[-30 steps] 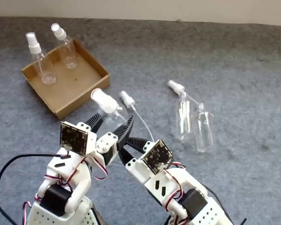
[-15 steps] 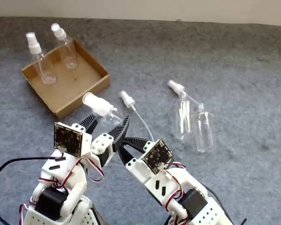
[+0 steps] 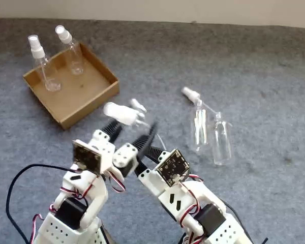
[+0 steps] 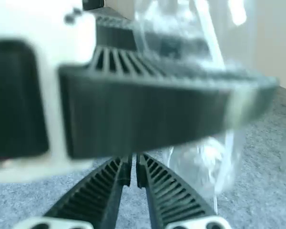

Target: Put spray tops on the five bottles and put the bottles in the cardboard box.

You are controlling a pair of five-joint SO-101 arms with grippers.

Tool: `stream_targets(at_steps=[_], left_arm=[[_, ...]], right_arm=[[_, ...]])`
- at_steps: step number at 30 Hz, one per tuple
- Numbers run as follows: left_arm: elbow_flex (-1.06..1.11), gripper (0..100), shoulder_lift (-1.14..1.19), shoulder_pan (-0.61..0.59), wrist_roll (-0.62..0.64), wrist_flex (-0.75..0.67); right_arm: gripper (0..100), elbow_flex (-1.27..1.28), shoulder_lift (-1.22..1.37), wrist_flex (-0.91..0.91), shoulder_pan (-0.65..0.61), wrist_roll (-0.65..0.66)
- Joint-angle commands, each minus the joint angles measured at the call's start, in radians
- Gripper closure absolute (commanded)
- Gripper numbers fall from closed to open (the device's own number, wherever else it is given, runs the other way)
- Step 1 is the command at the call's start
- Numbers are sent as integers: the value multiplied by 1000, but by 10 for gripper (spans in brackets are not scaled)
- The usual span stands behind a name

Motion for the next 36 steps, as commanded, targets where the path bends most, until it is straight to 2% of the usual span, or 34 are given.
stream_targets(at_steps=[1, 10, 21, 27, 36], left_arm=[[-108, 954, -12, 58, 8, 140], [-257, 954, -12, 61, 11, 384], [-369, 954, -12, 67, 8, 585], [-343, 954, -12, 59, 9, 572], [-165, 954, -12, 39, 5, 278]], right_arm=[[979, 166, -5, 1, 12, 8], [979, 166, -5, 1, 15, 8], [979, 166, -5, 2, 16, 8], [979, 166, -5, 2, 16, 8], [979, 166, -4, 4, 16, 6]])
